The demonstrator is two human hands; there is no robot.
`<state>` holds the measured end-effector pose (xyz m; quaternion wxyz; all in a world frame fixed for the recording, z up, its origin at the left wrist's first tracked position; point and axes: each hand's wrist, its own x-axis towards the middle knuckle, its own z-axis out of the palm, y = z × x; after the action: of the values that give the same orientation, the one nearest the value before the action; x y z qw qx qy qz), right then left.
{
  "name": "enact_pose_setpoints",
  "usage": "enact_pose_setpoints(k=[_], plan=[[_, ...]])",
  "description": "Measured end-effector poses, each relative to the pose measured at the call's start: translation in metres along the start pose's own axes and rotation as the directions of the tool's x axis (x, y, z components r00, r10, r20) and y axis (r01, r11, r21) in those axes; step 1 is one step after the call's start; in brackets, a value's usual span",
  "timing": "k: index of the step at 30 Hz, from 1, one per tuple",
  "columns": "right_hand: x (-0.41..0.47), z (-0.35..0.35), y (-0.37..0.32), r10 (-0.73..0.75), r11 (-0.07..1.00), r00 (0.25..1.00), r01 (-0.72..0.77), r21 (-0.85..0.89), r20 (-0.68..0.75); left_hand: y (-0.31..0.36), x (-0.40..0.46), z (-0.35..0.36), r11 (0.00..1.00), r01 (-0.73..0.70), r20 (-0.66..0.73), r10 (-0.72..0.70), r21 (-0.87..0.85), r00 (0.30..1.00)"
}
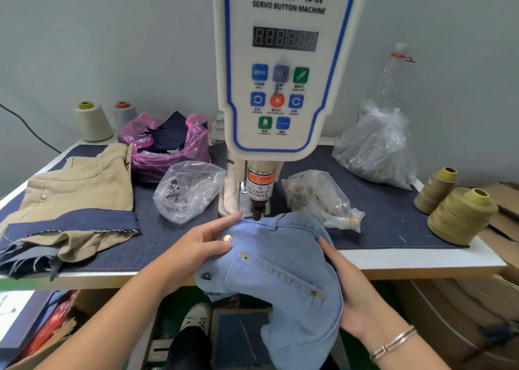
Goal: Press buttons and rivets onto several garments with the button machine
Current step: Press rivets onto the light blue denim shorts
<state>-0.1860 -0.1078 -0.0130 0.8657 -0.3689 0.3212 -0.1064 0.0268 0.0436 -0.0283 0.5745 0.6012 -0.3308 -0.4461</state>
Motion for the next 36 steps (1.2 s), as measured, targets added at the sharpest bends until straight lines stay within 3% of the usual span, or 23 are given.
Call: enact_pose_setpoints(k=[2,5,7,10,12,14,16,20,23,25,27,28,31,33,36], plan=[[-0.010,0.006,0.005,0.013,0.998,0.999,-0.015,0.058,0.043,0.006,-0.012,0.003,0.958,-0.003,-0.125,0.041,0.288,0.991],[-0.024,0.024,0.005,-0.059,0.998,0.997,0.058,0.023,0.046,0.017,-0.036,0.017,0.838,-0.119,-0.300,0.318,0.532,0.899],[-0.033,0.035,0.005,-0.079,0.996,0.996,0.081,-0.042,0.051,0.028,-0.056,0.033,0.785,-0.206,-0.252,0.416,0.584,0.874],[-0.047,0.054,0.005,-0.070,0.992,0.987,0.084,-0.092,0.142,0.048,-0.079,0.063,0.792,-0.313,0.020,0.356,0.525,0.934],[-0.054,0.066,0.000,-0.128,0.982,0.966,0.156,-0.110,0.226,0.058,-0.083,0.072,0.817,-0.326,0.122,0.305,0.476,0.944],[-0.058,0.072,-0.008,-0.193,0.966,0.945,0.230,-0.115,0.262,0.064,-0.081,0.073,0.751,-0.340,0.091,0.353,0.567,0.931],[-0.060,0.075,-0.013,-0.258,0.940,0.922,0.309,-0.147,0.288,0.069,-0.078,0.071,0.644,-0.378,0.030,0.483,0.665,0.875],[-0.059,0.071,-0.008,-0.385,0.869,0.856,0.462,-0.177,0.344,0.077,-0.073,0.074,0.592,-0.384,-0.030,0.569,0.708,0.822],[-0.053,0.049,0.003,-0.451,0.800,0.823,0.544,-0.253,0.346,0.088,-0.071,0.069,0.611,-0.393,-0.134,0.638,0.688,0.758],[-0.049,0.032,0.016,-0.288,0.791,0.869,0.453,-0.412,0.402,0.099,-0.069,0.064,0.622,-0.401,-0.186,0.666,0.672,0.722],[-0.045,0.016,0.031,-0.095,0.706,0.903,0.358,-0.611,0.420,0.111,-0.068,0.060,0.636,-0.406,-0.216,0.674,0.657,0.707],[-0.042,0.010,0.036,-0.072,0.668,0.916,0.338,-0.663,0.395,0.117,-0.069,0.058,0.651,-0.402,-0.239,0.670,0.644,0.702],[-0.039,-0.005,0.031,-0.216,0.737,0.946,0.320,-0.596,0.241,0.132,-0.073,0.044,0.759,-0.379,-0.324,0.593,0.529,0.737],[-0.045,-0.008,0.017,-0.384,0.769,0.904,0.425,-0.478,0.186,0.137,-0.076,0.030,0.864,-0.303,-0.344,0.449,0.401,0.825],[-0.060,0.006,-0.014,-0.514,0.762,0.823,0.567,-0.314,0.241,0.137,-0.080,0.013,0.945,-0.126,-0.348,0.232,0.301,0.909]])
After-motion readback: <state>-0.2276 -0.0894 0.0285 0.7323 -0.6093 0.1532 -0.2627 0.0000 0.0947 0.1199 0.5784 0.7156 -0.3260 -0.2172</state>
